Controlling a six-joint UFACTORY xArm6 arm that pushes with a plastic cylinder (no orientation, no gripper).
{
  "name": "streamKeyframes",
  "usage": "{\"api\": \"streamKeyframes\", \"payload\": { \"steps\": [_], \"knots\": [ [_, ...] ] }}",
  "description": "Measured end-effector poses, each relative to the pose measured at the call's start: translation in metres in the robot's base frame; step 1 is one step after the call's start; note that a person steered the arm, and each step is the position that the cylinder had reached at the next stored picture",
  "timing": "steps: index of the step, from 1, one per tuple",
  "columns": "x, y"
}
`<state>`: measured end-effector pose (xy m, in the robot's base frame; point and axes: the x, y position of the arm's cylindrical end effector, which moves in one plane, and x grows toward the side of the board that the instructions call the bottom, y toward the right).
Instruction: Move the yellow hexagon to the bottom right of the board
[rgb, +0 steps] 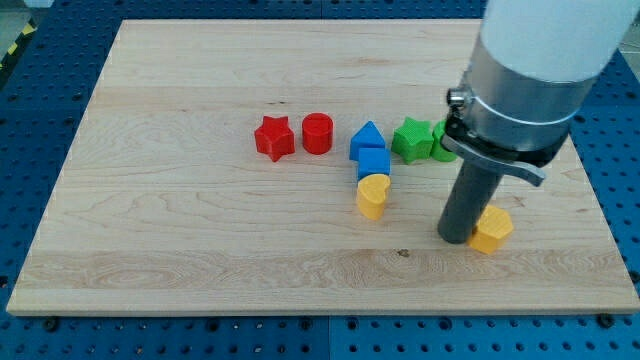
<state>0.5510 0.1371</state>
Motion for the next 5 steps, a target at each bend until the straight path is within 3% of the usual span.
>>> {"api": "streamKeyframes", "payload": {
  "steps": [3,5],
  "knots": [
    [0.000,0.052],
    [0.000,0.053]
  ]
}}
